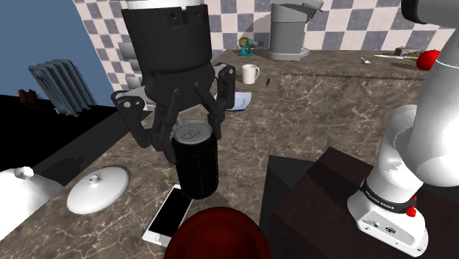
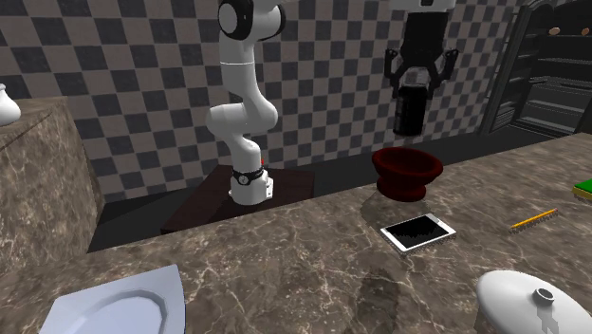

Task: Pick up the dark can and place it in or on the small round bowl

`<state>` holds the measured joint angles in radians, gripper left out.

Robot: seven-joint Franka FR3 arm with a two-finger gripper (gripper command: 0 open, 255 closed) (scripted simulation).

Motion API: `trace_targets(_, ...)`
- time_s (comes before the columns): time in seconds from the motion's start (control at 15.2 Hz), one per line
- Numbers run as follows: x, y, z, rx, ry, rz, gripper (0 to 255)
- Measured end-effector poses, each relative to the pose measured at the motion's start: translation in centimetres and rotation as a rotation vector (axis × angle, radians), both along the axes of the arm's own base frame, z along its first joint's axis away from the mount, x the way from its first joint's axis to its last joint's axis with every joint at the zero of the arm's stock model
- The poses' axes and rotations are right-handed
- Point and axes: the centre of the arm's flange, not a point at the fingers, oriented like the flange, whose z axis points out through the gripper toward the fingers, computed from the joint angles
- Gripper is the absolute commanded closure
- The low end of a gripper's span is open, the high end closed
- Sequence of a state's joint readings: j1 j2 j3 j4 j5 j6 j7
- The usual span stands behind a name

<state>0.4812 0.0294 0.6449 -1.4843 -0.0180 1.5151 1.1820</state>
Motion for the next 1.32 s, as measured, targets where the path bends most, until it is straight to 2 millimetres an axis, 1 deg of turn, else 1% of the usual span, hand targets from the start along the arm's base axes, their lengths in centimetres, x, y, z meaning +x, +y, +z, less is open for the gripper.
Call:
trace_targets(0.13,-2.2,1.6,0.1,0.0,0.0,0.001,255)
trace_targets(0.26,-5.1,2.9,0.5,0.0,0.0,0.002,255)
trace_targets(0.4,-6.3,3.6,-0.3,0.0,0.0,0.0,255)
trace_targets(0.46,-6.6,3.7,-0.9,0.0,0.0,0.0,255)
trace_targets(1.32,-6.7,3.8,-7.4,0.0,0.0,-0.001,255)
